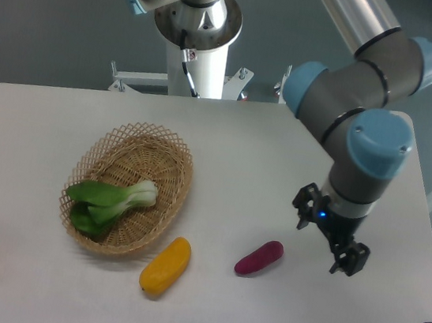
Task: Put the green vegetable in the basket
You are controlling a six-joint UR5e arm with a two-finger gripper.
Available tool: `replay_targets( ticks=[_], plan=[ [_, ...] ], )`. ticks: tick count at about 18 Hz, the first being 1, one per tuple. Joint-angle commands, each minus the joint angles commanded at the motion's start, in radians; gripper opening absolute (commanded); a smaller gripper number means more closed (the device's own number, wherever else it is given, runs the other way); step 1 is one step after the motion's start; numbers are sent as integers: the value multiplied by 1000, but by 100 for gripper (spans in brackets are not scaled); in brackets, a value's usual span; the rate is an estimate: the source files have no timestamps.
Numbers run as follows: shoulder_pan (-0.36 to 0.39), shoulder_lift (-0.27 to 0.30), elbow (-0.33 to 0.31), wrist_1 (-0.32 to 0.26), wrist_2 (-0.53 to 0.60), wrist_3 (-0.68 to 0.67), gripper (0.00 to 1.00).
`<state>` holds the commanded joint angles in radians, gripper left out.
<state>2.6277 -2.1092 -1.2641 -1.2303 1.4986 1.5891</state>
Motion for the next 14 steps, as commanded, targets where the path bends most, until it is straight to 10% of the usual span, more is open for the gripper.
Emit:
replay_targets(
  ticks=[14],
  plan=[
    [63, -60, 54, 12, 40, 9, 100]
  ],
)
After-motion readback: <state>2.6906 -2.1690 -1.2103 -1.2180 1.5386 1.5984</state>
